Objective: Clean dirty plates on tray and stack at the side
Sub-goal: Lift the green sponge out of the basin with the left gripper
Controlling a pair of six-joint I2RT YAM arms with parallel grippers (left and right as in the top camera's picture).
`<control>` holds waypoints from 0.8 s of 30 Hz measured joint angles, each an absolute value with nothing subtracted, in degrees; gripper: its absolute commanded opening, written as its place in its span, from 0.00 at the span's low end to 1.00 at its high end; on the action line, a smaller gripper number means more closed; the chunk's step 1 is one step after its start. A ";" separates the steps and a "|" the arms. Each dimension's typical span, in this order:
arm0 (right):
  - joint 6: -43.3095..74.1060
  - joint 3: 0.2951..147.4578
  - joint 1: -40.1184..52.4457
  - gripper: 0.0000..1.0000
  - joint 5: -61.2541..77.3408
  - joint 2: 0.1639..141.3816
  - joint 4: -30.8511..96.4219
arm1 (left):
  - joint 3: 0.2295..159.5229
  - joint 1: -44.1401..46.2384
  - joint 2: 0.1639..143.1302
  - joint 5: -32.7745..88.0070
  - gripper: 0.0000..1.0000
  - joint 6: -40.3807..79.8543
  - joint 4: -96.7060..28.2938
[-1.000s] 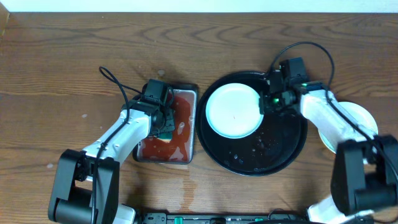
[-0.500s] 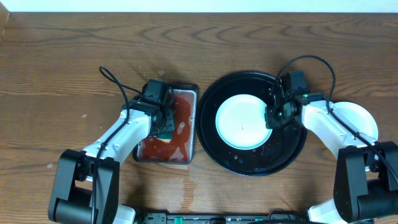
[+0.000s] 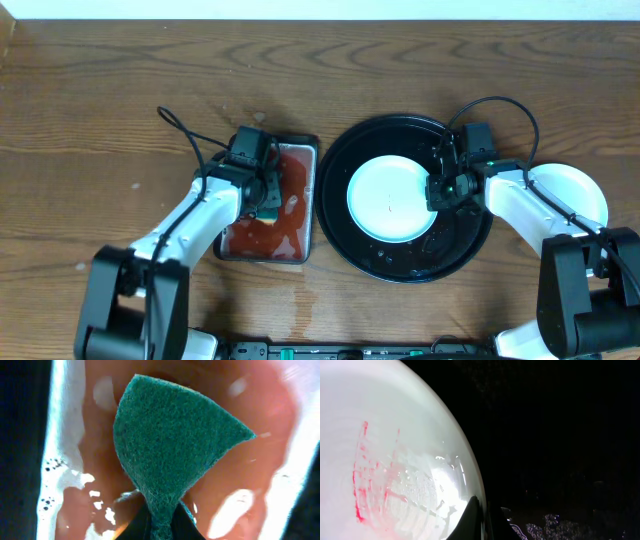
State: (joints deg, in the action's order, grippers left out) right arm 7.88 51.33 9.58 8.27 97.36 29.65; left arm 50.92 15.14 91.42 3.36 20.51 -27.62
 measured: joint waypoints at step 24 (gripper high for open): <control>7.84 51.24 9.58 0.01 8.25 97.34 29.28 | 50.89 14.37 69.28 12.91 0.07 27.29 -22.02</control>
State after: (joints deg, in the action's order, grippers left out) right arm 7.84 51.24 9.58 8.25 97.34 29.28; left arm 50.89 14.37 69.28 12.91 27.29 -22.02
